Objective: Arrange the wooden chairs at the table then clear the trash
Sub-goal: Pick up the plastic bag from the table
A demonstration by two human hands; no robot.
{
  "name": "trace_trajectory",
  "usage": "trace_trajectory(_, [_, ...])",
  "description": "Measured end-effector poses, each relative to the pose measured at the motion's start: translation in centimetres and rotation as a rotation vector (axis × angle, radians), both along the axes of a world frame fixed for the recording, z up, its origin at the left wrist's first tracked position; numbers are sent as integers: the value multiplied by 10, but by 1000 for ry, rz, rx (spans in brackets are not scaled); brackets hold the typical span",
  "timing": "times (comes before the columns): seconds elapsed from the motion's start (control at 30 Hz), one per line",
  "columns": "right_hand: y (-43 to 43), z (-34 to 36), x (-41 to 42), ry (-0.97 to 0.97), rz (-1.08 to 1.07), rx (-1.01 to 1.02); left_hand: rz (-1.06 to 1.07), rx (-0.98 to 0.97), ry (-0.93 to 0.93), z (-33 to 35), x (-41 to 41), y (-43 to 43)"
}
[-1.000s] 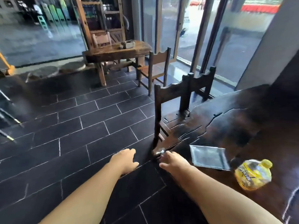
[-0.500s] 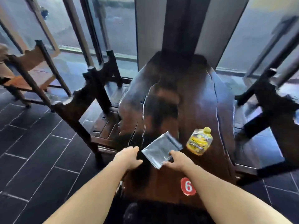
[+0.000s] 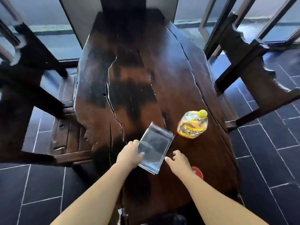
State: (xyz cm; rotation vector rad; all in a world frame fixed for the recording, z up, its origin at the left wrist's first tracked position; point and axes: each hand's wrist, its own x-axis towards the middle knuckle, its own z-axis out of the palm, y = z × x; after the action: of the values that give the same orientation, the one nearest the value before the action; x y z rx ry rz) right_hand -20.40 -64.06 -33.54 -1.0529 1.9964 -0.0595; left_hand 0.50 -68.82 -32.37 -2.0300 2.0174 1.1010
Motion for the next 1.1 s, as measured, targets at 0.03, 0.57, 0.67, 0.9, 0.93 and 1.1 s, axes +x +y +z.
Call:
trace_trajectory(0.03, [-2, -7, 0, -22, -70, -14, 16, -3, 12, -6, -3, -5])
trace_trajectory(0.57, [4, -37, 13, -334, -475, -117, 304, 82, 307, -39, -21, -13])
trace_trajectory(0.67, [14, -34, 10, -347, -464, -120, 349, 110, 447, -33, -15, -2])
trace_trajectory(0.9, [29, -7, 3, -501, -487, -133, 465, 175, 733, -1, -15, 26])
trace_trajectory(0.93, [32, -3, 1, -536, -505, -131, 472, 170, 755, 6, -19, 31])
trace_trajectory(1.1, [48, 27, -9, -732, -622, -186, 484, 144, 843, 38, -34, 47])
